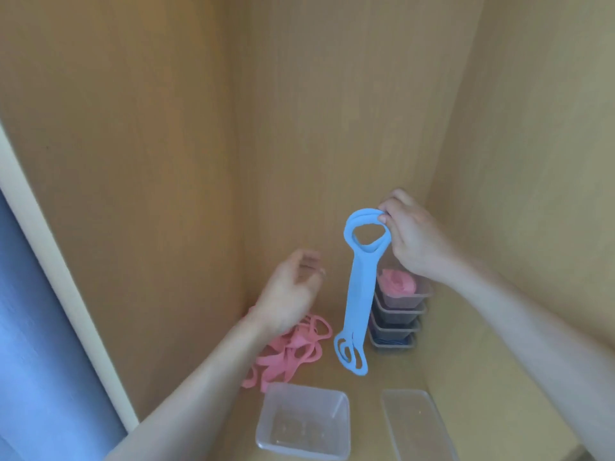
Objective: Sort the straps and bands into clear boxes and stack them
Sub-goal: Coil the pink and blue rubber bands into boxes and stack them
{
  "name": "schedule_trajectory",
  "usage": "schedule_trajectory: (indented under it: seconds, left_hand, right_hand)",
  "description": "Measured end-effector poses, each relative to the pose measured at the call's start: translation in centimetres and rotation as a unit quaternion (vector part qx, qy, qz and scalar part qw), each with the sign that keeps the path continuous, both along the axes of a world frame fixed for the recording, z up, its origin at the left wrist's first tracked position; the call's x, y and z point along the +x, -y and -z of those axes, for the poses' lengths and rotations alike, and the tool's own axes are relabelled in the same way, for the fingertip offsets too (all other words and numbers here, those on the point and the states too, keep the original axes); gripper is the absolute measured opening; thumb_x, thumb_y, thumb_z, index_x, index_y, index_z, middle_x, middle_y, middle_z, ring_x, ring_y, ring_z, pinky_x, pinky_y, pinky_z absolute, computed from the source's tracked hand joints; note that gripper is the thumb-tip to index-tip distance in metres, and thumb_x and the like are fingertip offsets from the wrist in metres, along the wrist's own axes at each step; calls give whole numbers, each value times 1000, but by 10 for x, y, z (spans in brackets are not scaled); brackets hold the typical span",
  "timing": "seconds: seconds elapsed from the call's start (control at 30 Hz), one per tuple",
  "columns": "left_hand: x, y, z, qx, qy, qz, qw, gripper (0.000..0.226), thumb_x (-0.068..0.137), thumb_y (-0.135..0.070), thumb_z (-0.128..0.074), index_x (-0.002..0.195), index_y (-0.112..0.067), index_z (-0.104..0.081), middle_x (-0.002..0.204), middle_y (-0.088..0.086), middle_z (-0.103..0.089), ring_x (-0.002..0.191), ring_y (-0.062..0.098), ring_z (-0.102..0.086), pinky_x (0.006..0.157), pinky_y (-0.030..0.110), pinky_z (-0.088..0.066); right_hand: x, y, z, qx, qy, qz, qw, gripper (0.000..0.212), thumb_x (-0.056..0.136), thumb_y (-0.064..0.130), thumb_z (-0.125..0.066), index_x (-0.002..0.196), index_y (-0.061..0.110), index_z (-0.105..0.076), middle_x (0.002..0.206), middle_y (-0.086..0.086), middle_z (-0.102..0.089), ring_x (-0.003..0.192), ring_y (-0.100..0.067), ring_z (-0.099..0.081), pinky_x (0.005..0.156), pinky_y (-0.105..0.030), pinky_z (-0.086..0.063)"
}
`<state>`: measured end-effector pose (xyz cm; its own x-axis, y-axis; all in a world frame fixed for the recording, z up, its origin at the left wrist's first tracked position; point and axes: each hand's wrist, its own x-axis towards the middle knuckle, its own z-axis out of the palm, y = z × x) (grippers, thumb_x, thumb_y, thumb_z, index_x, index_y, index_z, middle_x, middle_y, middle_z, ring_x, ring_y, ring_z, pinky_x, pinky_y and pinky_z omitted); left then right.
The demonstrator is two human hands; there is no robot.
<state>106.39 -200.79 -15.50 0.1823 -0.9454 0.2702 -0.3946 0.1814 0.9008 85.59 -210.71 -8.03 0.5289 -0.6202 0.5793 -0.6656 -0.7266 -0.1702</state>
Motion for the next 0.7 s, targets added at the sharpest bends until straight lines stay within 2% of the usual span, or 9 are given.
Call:
schedule_trajectory:
  seconds: [0.17,0.23,0.3,0.37,0.5,0.6,0.7]
  left_hand:
    - [-19,25,-109,-27,12,85,996,48,97,-23,-64,142,-16,-47,128,-1,-62,116,12,-62,94,21,-49]
    - [-25,28,-145,-37,13,115,993,42,98,-21,-63,139,-14,-53,124,0,-69,115,12,-65,100,27,-50]
    - [-28,31,-173,-57,26,131,989,26,101,-17,-58,125,-8,-63,112,5,-75,109,16,-69,104,37,-51]
    - [-30,33,-196,-75,38,141,986,23,104,-16,-53,117,-2,-67,105,9,-77,102,20,-73,98,41,-55]
    - [-36,35,-230,-90,14,152,984,30,106,-17,-48,118,6,-63,108,17,-75,96,26,-74,84,32,-61]
    - [-39,34,-237,-92,1,162,983,32,107,-18,-46,118,8,-62,109,19,-74,96,28,-74,80,31,-62]
    - [-38,36,-230,-95,-25,182,978,36,107,-22,-45,114,8,-63,104,17,-76,94,26,-75,75,29,-62]
  right_hand:
    - [-8,-10,-63,-45,2,-26,999,19,105,28,-30,98,19,-46,104,4,-41,82,-26,-50,74,-52,-48]
    - [-9,-13,-87,-61,13,-33,997,15,107,23,-33,96,21,-44,101,6,-40,80,-23,-49,74,-50,-47]
    - [-9,-15,-111,-71,14,-29,997,17,107,22,-34,96,19,-45,101,4,-41,80,-23,-50,75,-48,-46]
    - [-10,-13,-134,-69,8,-17,997,18,108,23,-34,97,18,-48,102,2,-45,84,-25,-53,78,-45,-45]
    - [-12,-9,-180,-29,-5,19,999,22,107,23,-38,93,15,-52,101,1,-51,93,-24,-53,77,-34,-37]
    - [-13,-11,-195,-8,-21,18,1000,25,103,31,-50,92,11,-59,91,0,-55,82,-22,-51,70,-36,-39]
    - [-17,-12,-190,6,7,-10,1000,16,100,26,-57,88,16,-60,73,4,-53,67,-16,-46,59,-30,-35]
